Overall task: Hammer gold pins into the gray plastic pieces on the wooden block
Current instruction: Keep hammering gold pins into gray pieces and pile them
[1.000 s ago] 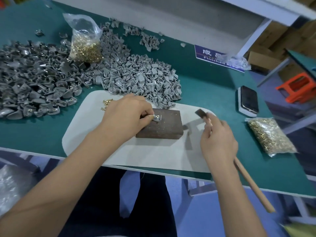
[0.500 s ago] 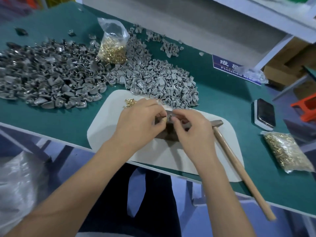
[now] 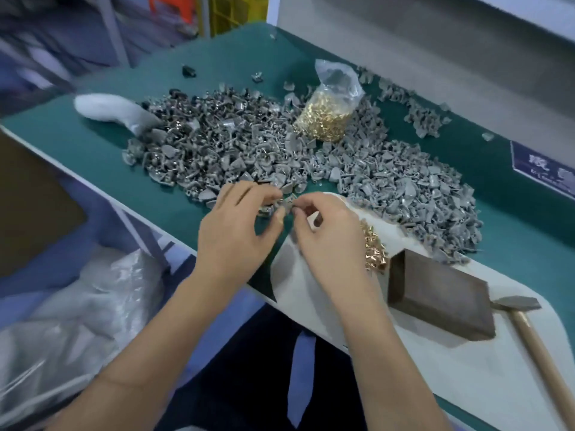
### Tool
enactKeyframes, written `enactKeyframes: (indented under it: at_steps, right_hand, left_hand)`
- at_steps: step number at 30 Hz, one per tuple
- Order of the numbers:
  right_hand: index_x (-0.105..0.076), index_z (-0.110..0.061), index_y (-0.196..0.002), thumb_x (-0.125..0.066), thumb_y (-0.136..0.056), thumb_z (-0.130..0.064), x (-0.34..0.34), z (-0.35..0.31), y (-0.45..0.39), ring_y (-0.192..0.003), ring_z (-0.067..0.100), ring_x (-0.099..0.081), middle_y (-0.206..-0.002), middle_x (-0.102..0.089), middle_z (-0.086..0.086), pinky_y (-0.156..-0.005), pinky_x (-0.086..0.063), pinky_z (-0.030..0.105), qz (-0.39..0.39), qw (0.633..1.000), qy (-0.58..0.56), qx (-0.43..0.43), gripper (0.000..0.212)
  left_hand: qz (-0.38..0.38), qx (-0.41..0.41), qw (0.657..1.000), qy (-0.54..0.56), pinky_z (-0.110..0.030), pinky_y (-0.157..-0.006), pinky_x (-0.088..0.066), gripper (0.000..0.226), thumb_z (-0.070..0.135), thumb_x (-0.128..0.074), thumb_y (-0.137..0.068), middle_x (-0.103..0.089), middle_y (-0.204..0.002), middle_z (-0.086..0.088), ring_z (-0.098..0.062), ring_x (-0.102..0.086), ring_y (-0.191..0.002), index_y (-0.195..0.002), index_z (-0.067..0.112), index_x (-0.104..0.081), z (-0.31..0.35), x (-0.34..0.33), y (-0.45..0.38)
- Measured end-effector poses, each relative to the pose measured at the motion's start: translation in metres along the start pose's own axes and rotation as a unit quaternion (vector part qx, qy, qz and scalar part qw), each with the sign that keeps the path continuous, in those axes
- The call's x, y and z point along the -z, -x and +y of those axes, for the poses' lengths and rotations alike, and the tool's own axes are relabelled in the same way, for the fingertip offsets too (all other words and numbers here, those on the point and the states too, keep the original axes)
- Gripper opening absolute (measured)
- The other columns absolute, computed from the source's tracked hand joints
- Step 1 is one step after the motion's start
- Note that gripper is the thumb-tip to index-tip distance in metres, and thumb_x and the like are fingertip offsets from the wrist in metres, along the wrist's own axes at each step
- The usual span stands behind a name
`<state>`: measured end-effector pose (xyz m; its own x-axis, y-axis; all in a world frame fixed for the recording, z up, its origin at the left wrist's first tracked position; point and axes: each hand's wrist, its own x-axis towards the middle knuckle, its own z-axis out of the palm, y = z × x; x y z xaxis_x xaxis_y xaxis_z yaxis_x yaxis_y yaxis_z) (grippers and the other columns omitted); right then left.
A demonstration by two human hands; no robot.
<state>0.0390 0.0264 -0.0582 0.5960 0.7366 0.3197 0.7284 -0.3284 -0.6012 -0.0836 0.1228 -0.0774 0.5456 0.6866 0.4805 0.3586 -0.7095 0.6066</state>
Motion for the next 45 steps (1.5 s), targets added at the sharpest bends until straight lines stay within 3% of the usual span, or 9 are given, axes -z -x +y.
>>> enactKeyframes:
  at_steps: [6, 11, 21, 24, 27, 32, 36, 41, 45]
  right_hand:
    - [-0.065, -0.029, -0.087, -0.063, -0.086, -0.025, -0.024, -0.005, 0.005, -0.079, 0.009, -0.056, -0.089, -0.059, -0.013, -0.069, -0.050, 0.035, -0.012, 0.999, 0.026, 0.018, 0.004]
    - [-0.070, -0.028, -0.095, -0.065, -0.090, -0.022, -0.026, 0.000, 0.007, -0.092, 0.009, -0.057, -0.095, -0.062, -0.015, -0.077, -0.050, 0.035, -0.011, 0.999, 0.034, 0.024, 0.009]
    - [-0.072, -0.026, -0.100, -0.066, -0.093, -0.015, -0.025, 0.002, 0.007, -0.090, 0.007, -0.060, -0.095, -0.062, -0.015, -0.078, -0.053, 0.031, -0.006, 0.999, -0.038, -0.006, 0.015]
    - [-0.073, -0.023, -0.099, -0.066, -0.093, -0.013, -0.024, 0.001, 0.007, -0.083, 0.009, -0.060, -0.096, -0.063, -0.012, -0.075, -0.053, 0.034, 0.013, 0.998, -0.065, -0.009, 0.014]
    - [-0.074, -0.018, -0.100, -0.067, -0.093, -0.009, -0.012, 0.000, 0.010, -0.083, 0.005, -0.056, -0.096, -0.066, -0.008, -0.075, -0.049, 0.028, 0.056, 0.996, -0.065, 0.010, 0.014]
    - [-0.075, -0.013, -0.100, -0.069, -0.092, -0.006, 0.040, 0.020, 0.017, -0.091, 0.018, -0.062, -0.097, -0.070, -0.003, -0.081, -0.052, 0.034, 0.110, 0.991, 0.035, 0.061, 0.012]
    - [-0.074, -0.022, -0.103, -0.066, -0.094, -0.016, 0.091, 0.049, 0.023, -0.089, 0.011, -0.061, -0.097, -0.069, -0.011, -0.083, -0.052, 0.032, 0.123, 0.989, 0.083, 0.012, 0.013]
    - [-0.074, -0.028, -0.098, -0.066, -0.093, -0.023, 0.138, 0.094, 0.034, -0.090, 0.012, -0.066, -0.095, -0.072, -0.015, -0.085, -0.055, 0.039, 0.140, 0.980, 0.107, -0.094, 0.010]
    - [-0.074, -0.028, -0.095, -0.065, -0.096, -0.026, 0.145, 0.123, 0.045, -0.089, 0.011, -0.066, -0.090, -0.072, -0.014, -0.079, -0.050, 0.025, 0.080, 0.978, 0.085, -0.174, 0.009]
  left_hand:
    - [0.028, 0.023, 0.999, -0.020, -0.030, -0.073, -0.047, 0.007, 0.021, -0.066, -0.094, -0.066, -0.094, 0.008, -0.020, -0.057, -0.092, -0.098, 0.023, -0.072, -0.014, -0.007, 0.005]
    - [0.039, 0.033, 0.998, -0.029, -0.030, -0.076, -0.046, 0.010, 0.024, -0.063, -0.098, -0.067, -0.101, 0.011, -0.021, -0.055, -0.095, -0.103, 0.026, -0.070, -0.019, -0.009, 0.006]
    - [0.029, 0.048, 0.998, -0.032, -0.030, -0.074, -0.047, 0.011, 0.026, -0.060, -0.100, -0.069, -0.098, 0.013, -0.019, -0.056, -0.093, -0.101, 0.027, -0.072, -0.015, -0.009, 0.006]
    - [0.026, 0.046, 0.998, -0.028, -0.028, -0.076, -0.047, 0.010, 0.029, -0.062, -0.099, -0.070, -0.098, 0.014, -0.017, -0.057, -0.093, -0.100, 0.028, -0.072, -0.015, -0.009, 0.006]
    - [0.012, 0.055, 0.998, -0.026, -0.023, -0.076, -0.042, 0.010, 0.031, -0.063, -0.098, -0.070, -0.098, 0.016, -0.015, -0.057, -0.093, -0.098, 0.029, -0.072, -0.016, -0.006, 0.006]
    - [-0.018, 0.029, 0.999, -0.034, -0.028, -0.077, -0.045, 0.007, 0.023, -0.066, -0.097, -0.072, -0.098, 0.011, -0.019, -0.059, -0.092, -0.093, 0.022, -0.073, -0.012, 0.001, 0.004]
    - [-0.036, 0.008, 0.999, -0.001, -0.025, -0.074, -0.040, 0.008, 0.019, -0.065, -0.097, -0.069, -0.095, 0.013, -0.017, -0.057, -0.092, -0.090, 0.021, -0.070, 0.010, 0.000, 0.005]
    - [-0.092, 0.002, 0.994, 0.055, -0.015, -0.068, -0.035, 0.010, 0.030, -0.060, -0.098, -0.060, -0.091, 0.029, 0.002, -0.046, -0.087, -0.089, 0.035, -0.061, 0.043, -0.020, 0.012]
    - [-0.132, -0.052, 0.987, 0.075, -0.012, -0.067, -0.032, 0.015, 0.036, -0.057, -0.099, -0.059, -0.095, 0.029, 0.006, -0.048, -0.088, -0.086, 0.041, -0.053, 0.075, -0.045, 0.009]
